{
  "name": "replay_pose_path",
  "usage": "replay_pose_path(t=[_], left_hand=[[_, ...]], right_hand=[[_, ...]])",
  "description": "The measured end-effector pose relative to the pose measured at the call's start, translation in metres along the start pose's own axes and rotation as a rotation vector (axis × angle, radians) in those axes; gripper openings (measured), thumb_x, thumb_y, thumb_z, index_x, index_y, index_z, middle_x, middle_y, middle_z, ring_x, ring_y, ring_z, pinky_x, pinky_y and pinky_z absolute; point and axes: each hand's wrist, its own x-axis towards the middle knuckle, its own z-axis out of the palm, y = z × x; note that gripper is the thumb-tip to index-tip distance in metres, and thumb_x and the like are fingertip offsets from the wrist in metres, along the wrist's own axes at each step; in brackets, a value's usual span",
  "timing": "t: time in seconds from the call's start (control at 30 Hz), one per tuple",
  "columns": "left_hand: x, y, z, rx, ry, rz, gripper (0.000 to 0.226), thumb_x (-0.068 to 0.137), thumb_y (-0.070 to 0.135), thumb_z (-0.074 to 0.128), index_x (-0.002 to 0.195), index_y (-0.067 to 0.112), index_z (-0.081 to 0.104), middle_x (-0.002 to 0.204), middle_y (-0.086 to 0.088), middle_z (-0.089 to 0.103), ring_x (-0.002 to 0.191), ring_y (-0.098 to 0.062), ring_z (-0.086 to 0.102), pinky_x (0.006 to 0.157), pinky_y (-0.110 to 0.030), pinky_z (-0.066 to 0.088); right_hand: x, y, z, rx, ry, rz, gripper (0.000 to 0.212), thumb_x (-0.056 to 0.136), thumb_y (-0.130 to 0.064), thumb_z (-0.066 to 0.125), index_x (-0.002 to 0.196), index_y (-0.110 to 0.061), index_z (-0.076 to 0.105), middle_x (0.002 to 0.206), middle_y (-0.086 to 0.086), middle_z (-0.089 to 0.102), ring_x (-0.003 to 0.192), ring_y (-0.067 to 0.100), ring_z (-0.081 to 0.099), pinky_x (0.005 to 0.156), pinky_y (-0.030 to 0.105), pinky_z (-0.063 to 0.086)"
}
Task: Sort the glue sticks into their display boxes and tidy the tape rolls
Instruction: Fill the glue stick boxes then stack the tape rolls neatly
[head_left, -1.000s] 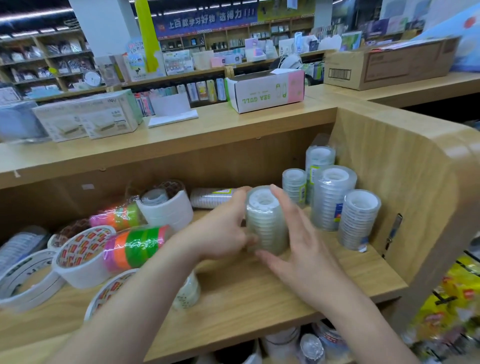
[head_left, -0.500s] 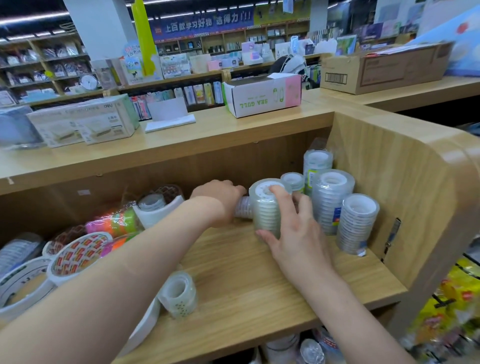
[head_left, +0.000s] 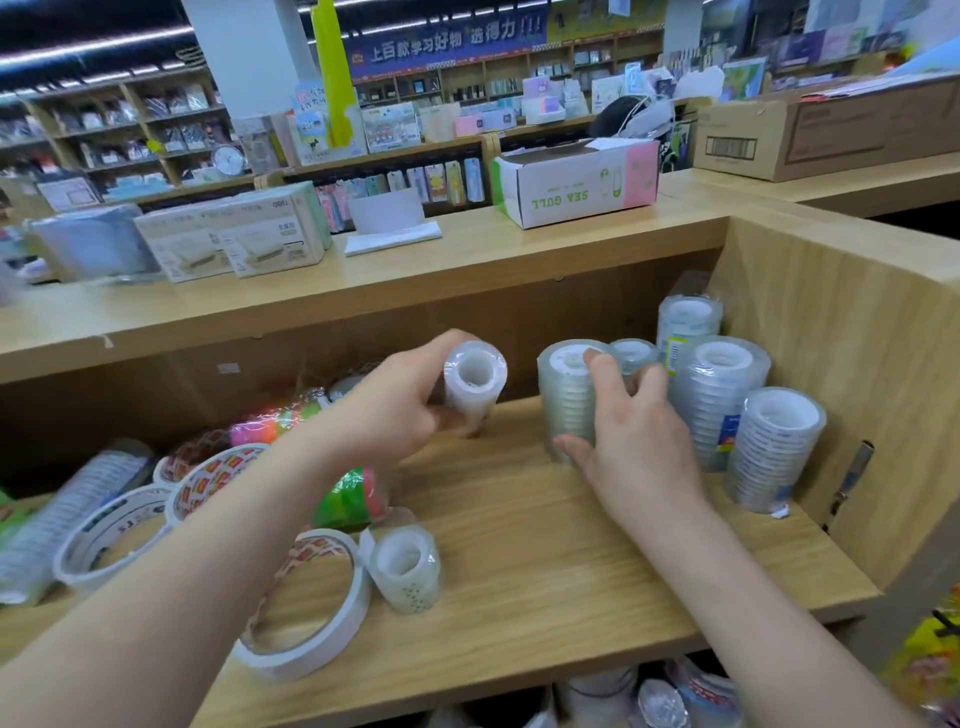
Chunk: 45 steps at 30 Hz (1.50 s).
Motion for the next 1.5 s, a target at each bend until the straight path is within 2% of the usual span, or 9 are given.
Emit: replay_pose_path(t=[0.1,0.23,0.43,0.63,0.8,0.93,1.2,1.33,1.5], left_hand=[[-0.011,0.006,-0.003,-0.201,0.023,-0.036,0.05,0.083,-0.001,0.07,0.119,0.026,0.048,0.108,0.013,0.06,0.101,0.007,0.055,0.084,-0.007,0.042],[-0.017,0.017,-0.002,-0.436,0.038,-0.099,0.065,0.087,-0.004,0.063,0.135,0.031,0.036,0.113,0.004,0.059,0.103,-0.012,0.062,0.081,-0.036,0.058],[-0.024,0.03,0.008,-0.37,0.015,-0.048,0.073,0.085,-0.001,0.067,0.134,0.043,0.034,0.106,0.008,0.06,0.092,-0.015,0.067,0.075,-0.034,0.06],[-0.019,0.043,0.029,-0.417,0.068,-0.034,0.07,0.081,0.002,0.072,0.128,0.04,0.037,0.107,0.0,0.064,0.091,-0.022,0.068,0.074,-0.043,0.059],[-0.006,0.055,0.056,-0.299,0.211,0.02,0.075,0.075,0.018,0.081,0.127,0.044,0.034,0.11,0.012,0.062,0.101,-0.003,0.061,0.09,-0.031,0.053],[0.006,0.073,0.075,-0.186,0.342,0.066,0.078,0.069,0.024,0.085,0.13,0.037,0.038,0.108,0.019,0.056,0.1,-0.003,0.058,0.09,-0.026,0.049],[0.037,0.086,0.093,0.404,0.533,0.221,0.08,0.067,0.045,0.08,0.137,0.023,0.049,0.114,0.003,0.063,0.104,-0.023,0.053,0.077,-0.036,0.04],[0.045,0.085,0.09,0.287,0.482,0.147,0.064,0.074,0.046,0.076,0.13,0.037,0.047,0.116,0.013,0.061,0.114,-0.011,0.05,0.087,-0.037,0.031],[0.052,0.084,0.093,0.235,0.497,0.139,0.057,0.075,0.046,0.076,0.123,0.036,0.048,0.107,0.013,0.063,0.108,-0.01,0.055,0.092,-0.036,0.028]], right_hand=[[0.005,-0.004,0.0,-0.037,-0.037,-0.006,0.075,0.085,-0.04,0.067,0.144,-0.021,0.026,0.123,0.019,0.037,0.094,0.037,0.057,0.078,0.039,0.048],[0.005,-0.003,-0.003,-0.041,-0.055,-0.035,0.075,0.092,-0.037,0.059,0.151,-0.024,0.014,0.131,0.019,0.037,0.102,0.035,0.056,0.083,0.041,0.048],[0.02,0.012,-0.025,-0.054,-0.112,-0.05,0.091,0.087,-0.024,0.066,0.151,-0.023,0.0,0.147,0.014,0.032,0.12,0.033,0.051,0.089,0.042,0.046],[0.025,0.013,-0.022,-0.187,-0.138,-0.097,0.065,0.088,-0.011,0.059,0.144,-0.009,0.025,0.13,0.014,0.05,0.106,0.035,0.059,0.072,0.036,0.042],[0.007,0.019,-0.039,0.01,-0.038,-0.129,0.069,0.083,0.005,0.053,0.147,-0.012,0.03,0.146,0.007,0.038,0.119,0.031,0.051,0.088,0.037,0.045],[-0.031,0.028,-0.046,0.238,0.191,-0.107,0.044,0.085,0.004,0.053,0.125,-0.011,0.058,0.11,0.009,0.065,0.099,0.028,0.061,0.081,0.037,0.048],[-0.053,0.04,-0.032,0.129,0.257,-0.061,0.043,0.082,-0.001,0.053,0.124,-0.009,0.058,0.106,0.007,0.065,0.091,0.029,0.064,0.073,0.034,0.05],[-0.05,0.044,-0.045,0.014,0.475,-0.15,0.032,0.084,-0.002,0.053,0.114,-0.003,0.064,0.109,0.015,0.062,0.1,0.033,0.056,0.088,0.039,0.047],[-0.037,0.054,-0.048,-0.178,0.307,-0.113,0.041,0.081,-0.006,0.062,0.122,-0.001,0.059,0.128,0.019,0.056,0.127,0.038,0.046,0.104,0.051,0.041]])
